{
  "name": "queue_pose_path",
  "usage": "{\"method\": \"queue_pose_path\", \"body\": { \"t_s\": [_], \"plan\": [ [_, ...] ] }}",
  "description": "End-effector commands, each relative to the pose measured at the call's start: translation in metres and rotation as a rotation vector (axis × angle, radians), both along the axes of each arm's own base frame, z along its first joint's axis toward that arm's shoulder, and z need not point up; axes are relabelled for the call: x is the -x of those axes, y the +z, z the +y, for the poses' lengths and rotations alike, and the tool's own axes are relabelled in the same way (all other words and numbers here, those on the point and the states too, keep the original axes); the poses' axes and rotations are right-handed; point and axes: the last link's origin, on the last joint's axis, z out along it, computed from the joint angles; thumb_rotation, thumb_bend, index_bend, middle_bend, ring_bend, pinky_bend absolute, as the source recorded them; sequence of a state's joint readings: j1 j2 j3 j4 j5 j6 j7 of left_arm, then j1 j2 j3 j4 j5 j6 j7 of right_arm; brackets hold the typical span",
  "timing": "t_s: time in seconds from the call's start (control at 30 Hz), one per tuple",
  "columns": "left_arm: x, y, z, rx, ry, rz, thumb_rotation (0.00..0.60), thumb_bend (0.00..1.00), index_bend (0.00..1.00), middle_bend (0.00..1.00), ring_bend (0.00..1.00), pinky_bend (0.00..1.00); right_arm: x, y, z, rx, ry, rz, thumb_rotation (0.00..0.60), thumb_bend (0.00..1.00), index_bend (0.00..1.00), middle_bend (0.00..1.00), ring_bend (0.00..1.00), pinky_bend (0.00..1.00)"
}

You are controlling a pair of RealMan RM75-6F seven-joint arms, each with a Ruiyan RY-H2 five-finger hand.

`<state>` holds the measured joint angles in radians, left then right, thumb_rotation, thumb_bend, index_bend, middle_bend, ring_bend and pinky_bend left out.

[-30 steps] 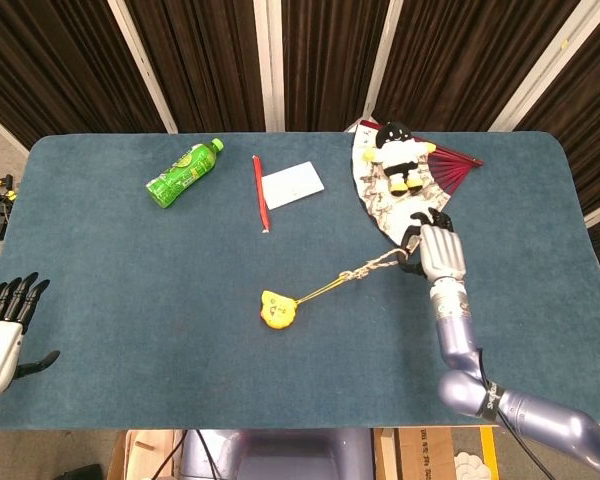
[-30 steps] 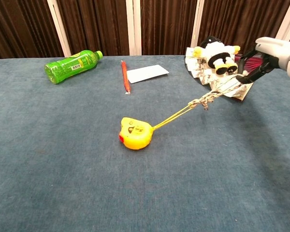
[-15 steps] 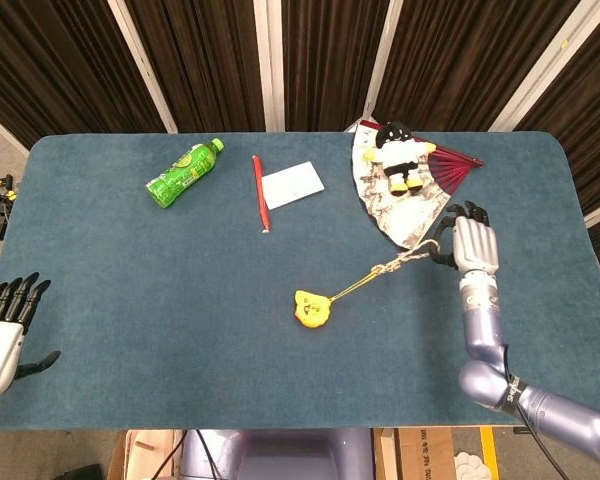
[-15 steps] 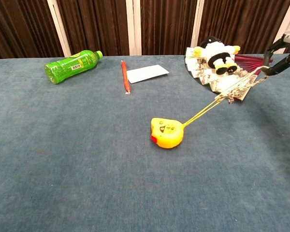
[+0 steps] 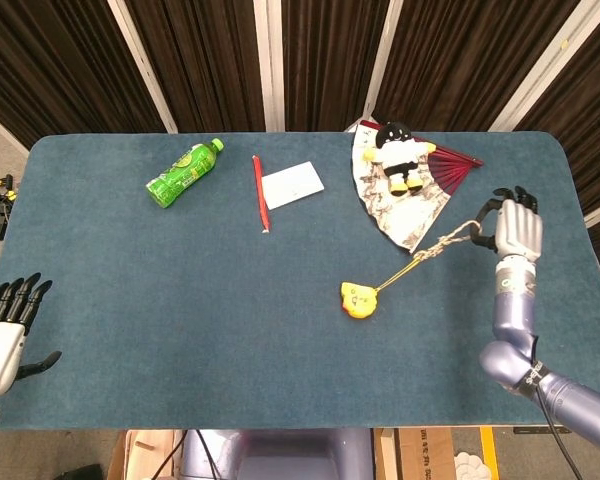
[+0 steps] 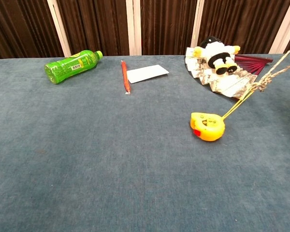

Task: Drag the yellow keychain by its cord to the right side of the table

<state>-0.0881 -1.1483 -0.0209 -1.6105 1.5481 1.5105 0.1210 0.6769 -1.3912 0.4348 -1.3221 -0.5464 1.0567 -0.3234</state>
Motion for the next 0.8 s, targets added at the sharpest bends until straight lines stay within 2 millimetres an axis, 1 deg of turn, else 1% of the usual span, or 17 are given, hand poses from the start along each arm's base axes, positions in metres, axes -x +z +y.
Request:
{"method": "queue_pose_path", "body": {
  "t_s": [0.03, 0.27, 0.47, 0.67, 0.7, 0.77, 0.8],
  "plan": [
    [0.0, 0.0, 0.0, 0.001, 0.0, 0.001, 0.6, 0.0, 0.0, 0.0, 0.0, 0.0, 0.01, 0.008, -0.002, 0.024, -0.027, -0.004, 0.6, 0.51, 0.7, 0.23, 0.0, 0.0],
    [-0.002, -0.002, 0.0, 0.006, -0.003, 0.003, 0.6, 0.0, 0.0, 0.0, 0.0, 0.0, 0.029, 0.024, -0.005, 0.071, -0.078, 0.02, 0.6, 0.51, 0.7, 0.23, 0.0, 0.0],
    [-0.003, -0.003, 0.0, 0.005, -0.007, 0.005, 0.6, 0.0, 0.0, 0.0, 0.0, 0.0, 0.039, 0.042, -0.009, 0.123, -0.092, 0.068, 0.6, 0.51, 0.7, 0.23, 0.0, 0.0],
    [-0.004, -0.003, -0.001, 0.006, -0.013, 0.008, 0.6, 0.0, 0.0, 0.0, 0.0, 0.0, 0.044, 0.047, -0.008, 0.132, -0.107, 0.074, 0.6, 0.51, 0.7, 0.23, 0.0, 0.0],
    [-0.004, -0.003, -0.001, 0.006, -0.013, 0.008, 0.6, 0.0, 0.0, 0.0, 0.0, 0.0, 0.045, 0.046, -0.007, 0.127, -0.108, 0.073, 0.6, 0.51, 0.68, 0.23, 0.0, 0.0],
    [-0.004, -0.003, -0.001, 0.005, -0.013, 0.008, 0.6, 0.0, 0.0, 0.0, 0.0, 0.0, 0.046, 0.043, -0.005, 0.112, -0.108, 0.073, 0.6, 0.51, 0.57, 0.21, 0.0, 0.0],
    [-0.004, -0.003, -0.001, 0.005, -0.013, 0.008, 0.6, 0.0, 0.0, 0.0, 0.0, 0.0, 0.046, 0.041, -0.004, 0.101, -0.11, 0.073, 0.6, 0.51, 0.44, 0.17, 0.0, 0.0]
  ]
}}
